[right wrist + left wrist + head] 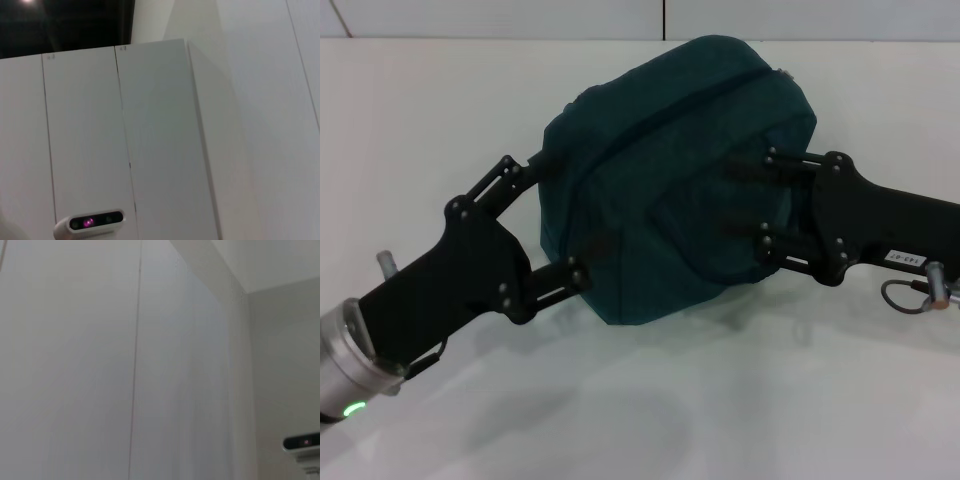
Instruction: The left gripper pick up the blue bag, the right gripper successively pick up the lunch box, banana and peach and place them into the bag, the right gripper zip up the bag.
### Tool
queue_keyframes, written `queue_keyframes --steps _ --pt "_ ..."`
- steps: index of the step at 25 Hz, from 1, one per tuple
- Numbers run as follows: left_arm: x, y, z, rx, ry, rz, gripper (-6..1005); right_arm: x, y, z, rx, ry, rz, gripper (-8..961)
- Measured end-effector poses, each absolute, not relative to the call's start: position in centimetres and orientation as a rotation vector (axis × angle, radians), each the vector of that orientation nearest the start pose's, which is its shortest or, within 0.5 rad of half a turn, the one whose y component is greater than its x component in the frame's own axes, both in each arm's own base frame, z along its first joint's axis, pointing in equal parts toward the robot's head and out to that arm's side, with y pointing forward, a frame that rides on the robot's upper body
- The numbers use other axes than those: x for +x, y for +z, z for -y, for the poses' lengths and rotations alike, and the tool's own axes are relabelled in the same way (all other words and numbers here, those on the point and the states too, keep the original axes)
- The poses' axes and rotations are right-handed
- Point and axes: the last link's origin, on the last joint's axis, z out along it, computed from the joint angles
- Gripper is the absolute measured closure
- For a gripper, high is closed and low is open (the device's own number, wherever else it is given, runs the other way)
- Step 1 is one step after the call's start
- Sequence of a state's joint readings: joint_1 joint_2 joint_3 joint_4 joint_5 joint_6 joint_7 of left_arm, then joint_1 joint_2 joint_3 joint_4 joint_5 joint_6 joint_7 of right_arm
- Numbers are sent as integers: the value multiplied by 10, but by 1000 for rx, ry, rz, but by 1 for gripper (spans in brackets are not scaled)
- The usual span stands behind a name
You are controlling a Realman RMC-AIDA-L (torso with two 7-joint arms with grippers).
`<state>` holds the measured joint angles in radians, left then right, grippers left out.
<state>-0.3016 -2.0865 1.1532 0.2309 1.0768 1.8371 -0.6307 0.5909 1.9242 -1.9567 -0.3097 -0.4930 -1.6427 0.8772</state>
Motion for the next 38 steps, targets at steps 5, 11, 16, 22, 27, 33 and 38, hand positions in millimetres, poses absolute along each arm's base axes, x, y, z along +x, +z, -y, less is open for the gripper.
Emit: queue_keyframes --steps 5,11,16,22,27,33,38 --pt "-265 -24 -231 -2265 -1376 206 106 207 -21 -304 -2662 1368 -202 412" --pt "-265 -24 -231 -2274 -1374 208 106 213 -17 -301 -2636 1374 -217 412" --pt "-263 -25 -230 -2301 -1374 188 106 216 -16 -299 -2636 1368 -223 412" --pt "-263 -25 -231 -2304 -1370 186 106 216 -19 -296 -2696 1336 -191 412" --pt "-264 -27 -231 -2308 -1358 192 106 217 -20 -289 -2720 1327 -74 412" --pt "-265 -28 -229 -2314 -1356 200 106 218 -17 -279 -2698 1380 -23 412" --pt "-265 -28 -230 -2308 -1356 199 106 221 -17 -280 -2676 1380 -48 412"
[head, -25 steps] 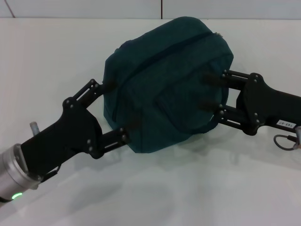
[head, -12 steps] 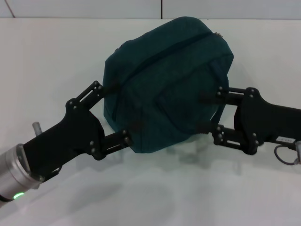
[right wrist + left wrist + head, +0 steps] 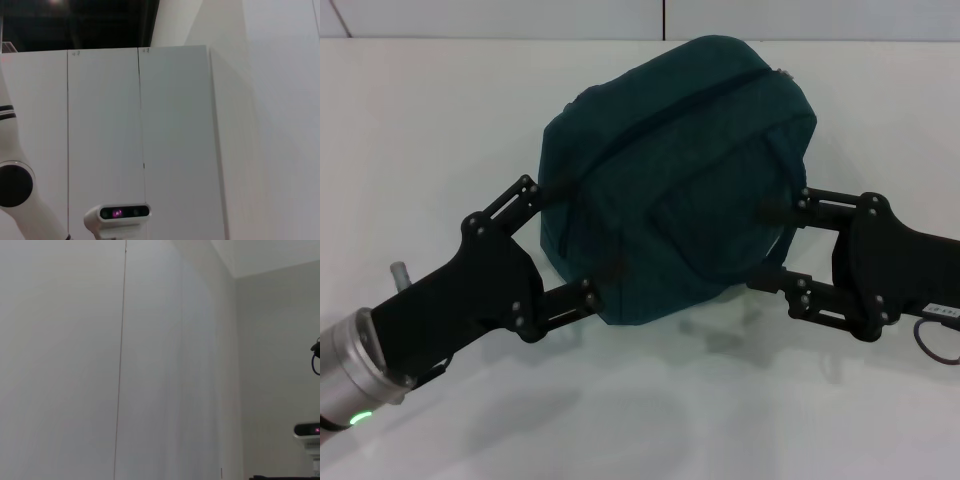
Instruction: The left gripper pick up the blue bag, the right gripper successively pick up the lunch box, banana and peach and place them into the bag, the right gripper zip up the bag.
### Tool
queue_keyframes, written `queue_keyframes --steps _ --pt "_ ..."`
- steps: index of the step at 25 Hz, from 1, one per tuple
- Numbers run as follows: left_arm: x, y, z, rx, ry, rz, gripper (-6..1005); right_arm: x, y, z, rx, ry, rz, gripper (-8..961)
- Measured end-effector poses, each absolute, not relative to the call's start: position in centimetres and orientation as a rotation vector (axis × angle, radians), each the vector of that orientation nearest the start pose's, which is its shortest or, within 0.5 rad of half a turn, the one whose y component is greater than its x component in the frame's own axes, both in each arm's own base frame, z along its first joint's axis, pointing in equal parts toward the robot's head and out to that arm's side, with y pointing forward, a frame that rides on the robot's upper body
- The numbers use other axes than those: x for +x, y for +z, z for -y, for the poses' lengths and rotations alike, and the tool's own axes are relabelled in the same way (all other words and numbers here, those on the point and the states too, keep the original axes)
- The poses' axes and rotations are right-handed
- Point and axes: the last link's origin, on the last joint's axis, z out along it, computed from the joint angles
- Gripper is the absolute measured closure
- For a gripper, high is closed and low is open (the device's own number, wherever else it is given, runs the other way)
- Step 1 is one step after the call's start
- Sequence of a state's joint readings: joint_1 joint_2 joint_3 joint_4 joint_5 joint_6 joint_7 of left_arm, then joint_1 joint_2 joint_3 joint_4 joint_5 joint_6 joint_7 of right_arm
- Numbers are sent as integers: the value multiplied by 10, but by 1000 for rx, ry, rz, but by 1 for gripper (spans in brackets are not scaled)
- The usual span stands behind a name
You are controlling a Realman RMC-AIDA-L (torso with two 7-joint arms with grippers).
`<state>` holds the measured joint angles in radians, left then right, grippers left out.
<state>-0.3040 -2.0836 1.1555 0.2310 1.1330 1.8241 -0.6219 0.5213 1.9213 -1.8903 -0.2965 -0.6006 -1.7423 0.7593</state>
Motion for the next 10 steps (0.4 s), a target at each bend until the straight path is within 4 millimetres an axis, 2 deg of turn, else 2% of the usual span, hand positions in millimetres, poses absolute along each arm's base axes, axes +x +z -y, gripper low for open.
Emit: queue_keyframes --steps 10 --pt "-264 -30 -228 -2294 -1323 124 106 221 -19 -280 -2675 1372 -49 412"
